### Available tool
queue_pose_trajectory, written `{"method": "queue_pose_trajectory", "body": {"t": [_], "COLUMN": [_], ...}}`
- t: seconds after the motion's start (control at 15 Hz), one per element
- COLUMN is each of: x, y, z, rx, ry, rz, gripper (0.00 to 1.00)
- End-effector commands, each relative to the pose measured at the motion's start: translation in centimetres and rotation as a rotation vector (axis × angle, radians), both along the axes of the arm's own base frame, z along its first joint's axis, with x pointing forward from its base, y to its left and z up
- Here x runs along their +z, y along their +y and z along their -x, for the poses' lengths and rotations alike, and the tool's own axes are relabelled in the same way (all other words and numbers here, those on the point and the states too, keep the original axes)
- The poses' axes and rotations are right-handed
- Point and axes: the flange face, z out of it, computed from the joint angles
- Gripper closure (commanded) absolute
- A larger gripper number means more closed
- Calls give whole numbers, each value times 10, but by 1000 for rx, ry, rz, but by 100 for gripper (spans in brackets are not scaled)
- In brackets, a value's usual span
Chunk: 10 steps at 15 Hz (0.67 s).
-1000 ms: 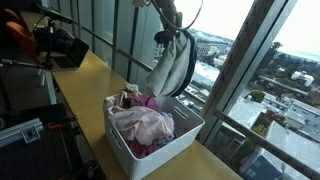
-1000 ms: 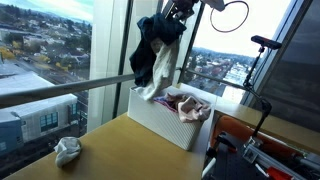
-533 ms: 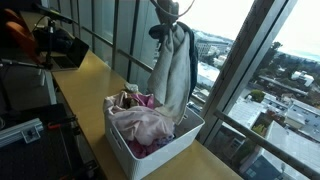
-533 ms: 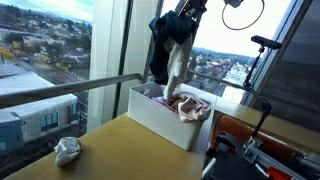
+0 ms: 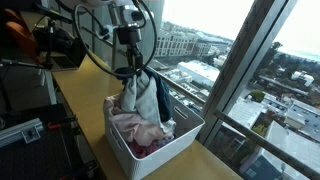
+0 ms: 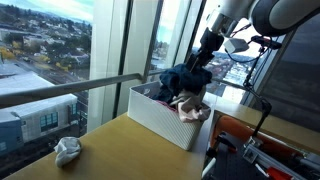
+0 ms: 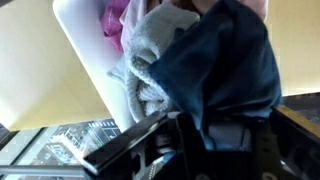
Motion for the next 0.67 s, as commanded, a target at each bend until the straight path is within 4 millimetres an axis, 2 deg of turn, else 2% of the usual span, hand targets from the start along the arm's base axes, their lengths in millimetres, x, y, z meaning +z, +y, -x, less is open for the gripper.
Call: {"method": "queue_pose_trajectory", "body": {"t": [0.0,0.07,0.13,0.2,0.33,0.6], "x": [-47,-59,-68,-76,-81,-69], "y": [-3,-2,2,6,13,15], "z": [28,34,39,43,48,48], "rx": [-22,-26,-28,-29,-28,-30], "ry": [61,81,97,110,117,100], "rz": [5,3,1,0,-2,4], "gripper": [97,97,64,61,49,20]}}
